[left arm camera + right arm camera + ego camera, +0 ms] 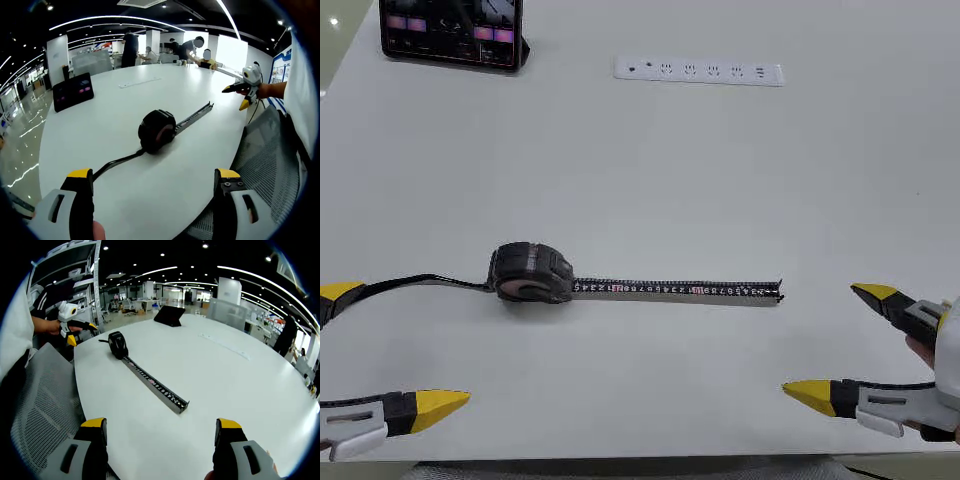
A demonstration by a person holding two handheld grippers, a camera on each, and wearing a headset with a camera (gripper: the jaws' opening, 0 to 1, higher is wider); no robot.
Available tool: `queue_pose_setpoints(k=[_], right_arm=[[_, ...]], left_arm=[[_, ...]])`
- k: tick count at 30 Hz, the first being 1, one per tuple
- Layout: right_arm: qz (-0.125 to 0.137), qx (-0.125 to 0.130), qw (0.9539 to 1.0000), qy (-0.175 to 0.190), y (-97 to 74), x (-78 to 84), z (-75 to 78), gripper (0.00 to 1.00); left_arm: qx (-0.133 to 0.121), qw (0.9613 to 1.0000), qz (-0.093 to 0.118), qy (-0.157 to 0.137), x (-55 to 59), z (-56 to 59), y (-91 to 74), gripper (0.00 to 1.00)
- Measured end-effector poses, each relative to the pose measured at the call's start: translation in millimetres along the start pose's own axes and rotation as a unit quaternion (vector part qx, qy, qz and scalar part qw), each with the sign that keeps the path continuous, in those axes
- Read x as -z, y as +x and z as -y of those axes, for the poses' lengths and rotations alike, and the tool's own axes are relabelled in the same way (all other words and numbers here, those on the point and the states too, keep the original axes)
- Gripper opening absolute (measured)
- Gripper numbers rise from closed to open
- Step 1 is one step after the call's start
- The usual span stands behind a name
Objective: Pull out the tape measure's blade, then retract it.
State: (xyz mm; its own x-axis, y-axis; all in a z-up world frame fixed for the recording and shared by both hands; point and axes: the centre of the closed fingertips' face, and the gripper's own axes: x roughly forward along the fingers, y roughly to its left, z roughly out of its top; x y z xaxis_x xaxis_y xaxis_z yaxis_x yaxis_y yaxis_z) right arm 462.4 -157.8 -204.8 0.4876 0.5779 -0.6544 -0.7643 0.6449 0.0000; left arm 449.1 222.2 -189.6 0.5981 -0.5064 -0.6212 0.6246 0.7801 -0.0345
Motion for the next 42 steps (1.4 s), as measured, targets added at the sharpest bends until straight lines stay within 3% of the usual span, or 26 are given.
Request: queue_pose_setpoints(k=[4, 16, 26, 42], right_arm=[[0.005, 0.001, 0.9999, 0.01, -3.4, 5.3, -0.5, 0.88], [0.003, 0.001, 0.9998, 0.02, -6.8, 14.9, -7.7, 0.88], [0.0, -0.003, 0.9999, 0.015, -5.4, 14.1, -6.6, 0.88], [-0.003, -0.004, 0.9999, 0.016, -3.3, 14.4, -9.0, 0.88]], left_arm=[[-0.003, 0.9999, 0.005, -0.013, 5.2, 0.5, -2.0, 0.99], [-0.003, 0.9993, 0.014, -0.036, 7.1, 11.0, -4.1, 0.99], [-0.009, 0.9989, 0.018, -0.041, 5.3, 7.2, -6.3, 0.99], [-0.009, 0.9988, 0.013, -0.047, 11.8, 6.1, -6.2, 0.99]])
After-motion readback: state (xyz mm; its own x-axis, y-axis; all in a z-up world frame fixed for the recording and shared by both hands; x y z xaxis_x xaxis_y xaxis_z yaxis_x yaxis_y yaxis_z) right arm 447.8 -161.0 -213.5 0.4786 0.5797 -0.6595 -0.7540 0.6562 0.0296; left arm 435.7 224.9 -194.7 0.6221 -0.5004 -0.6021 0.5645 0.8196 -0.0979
